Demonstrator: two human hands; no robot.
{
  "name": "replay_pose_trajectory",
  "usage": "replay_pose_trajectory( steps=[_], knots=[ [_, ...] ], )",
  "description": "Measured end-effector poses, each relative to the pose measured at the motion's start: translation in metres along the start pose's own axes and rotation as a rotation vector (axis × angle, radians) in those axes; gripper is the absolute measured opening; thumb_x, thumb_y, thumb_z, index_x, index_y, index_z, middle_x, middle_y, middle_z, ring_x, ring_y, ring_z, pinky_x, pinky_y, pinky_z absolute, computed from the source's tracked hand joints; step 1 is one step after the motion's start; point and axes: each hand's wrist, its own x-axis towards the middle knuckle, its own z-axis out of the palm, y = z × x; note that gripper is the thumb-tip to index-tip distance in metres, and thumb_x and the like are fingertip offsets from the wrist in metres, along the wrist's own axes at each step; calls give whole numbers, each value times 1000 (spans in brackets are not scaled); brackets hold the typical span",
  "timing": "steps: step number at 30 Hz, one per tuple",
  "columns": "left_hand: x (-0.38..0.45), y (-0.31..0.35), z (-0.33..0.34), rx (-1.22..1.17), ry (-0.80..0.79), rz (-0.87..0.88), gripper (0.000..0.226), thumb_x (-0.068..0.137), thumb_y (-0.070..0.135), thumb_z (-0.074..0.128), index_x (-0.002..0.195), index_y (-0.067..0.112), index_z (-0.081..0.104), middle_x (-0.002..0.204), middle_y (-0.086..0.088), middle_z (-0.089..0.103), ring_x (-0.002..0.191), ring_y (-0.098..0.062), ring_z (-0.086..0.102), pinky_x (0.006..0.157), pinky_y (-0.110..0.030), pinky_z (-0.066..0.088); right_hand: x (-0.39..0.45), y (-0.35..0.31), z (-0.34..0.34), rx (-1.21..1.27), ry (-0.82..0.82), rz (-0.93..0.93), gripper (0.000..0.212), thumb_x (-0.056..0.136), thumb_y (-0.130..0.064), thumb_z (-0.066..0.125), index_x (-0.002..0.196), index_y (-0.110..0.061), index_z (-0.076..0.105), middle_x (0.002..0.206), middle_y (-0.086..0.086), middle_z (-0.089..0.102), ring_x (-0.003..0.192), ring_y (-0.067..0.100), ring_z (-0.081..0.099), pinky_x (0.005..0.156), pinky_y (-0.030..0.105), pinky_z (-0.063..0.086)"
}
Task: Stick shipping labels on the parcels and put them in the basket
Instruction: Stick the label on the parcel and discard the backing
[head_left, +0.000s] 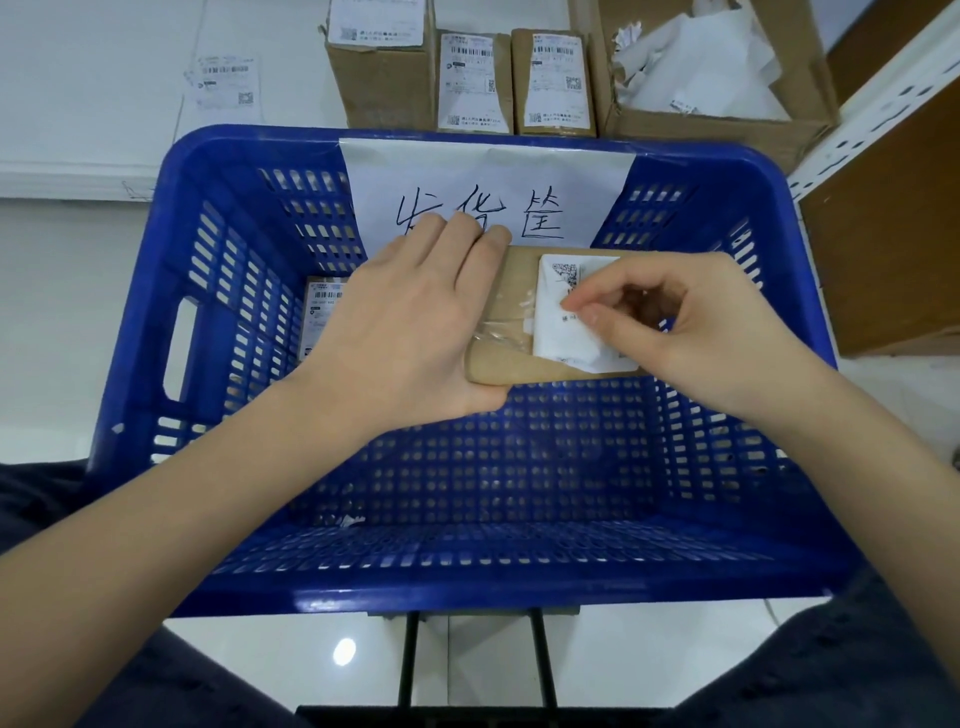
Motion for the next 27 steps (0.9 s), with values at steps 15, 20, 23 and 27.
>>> replay_pose_trajectory(
  steps=[15,20,23,27],
  knots=[
    [-3,3,4,-31,-16,33,86,58,52,58,120,-7,53,101,-18,58,85,-34,55,66,-41,51,-2,-3,-6,14,-190,-32,13,89,-25,61,95,-34,69,85,8,69,72,19,58,61,21,44],
    [-3,4,4,-14,-27,54,85,59,53,54,121,-5,53,103,-17,58,86,-33,55,66,-40,52,-1,-3,-5,35,-219,-34,8,90,-27,58,91,-27,66,80,3,67,72,5,59,63,11,43],
    [-3,4,3,0,-34,62,85,59,53,54,121,-6,53,103,-17,58,87,-33,55,67,-39,51,0,1,-3,-10,-192,-22,8,91,-23,59,88,-26,65,85,13,67,76,21,60,65,26,49],
    [-3,5,5,14,-61,71,88,54,50,67,120,-6,53,103,-18,58,88,-34,56,69,-40,51,-1,1,0,-11,-144,-7,18,89,-12,62,85,-29,67,81,10,69,73,22,60,64,24,48]
  ],
)
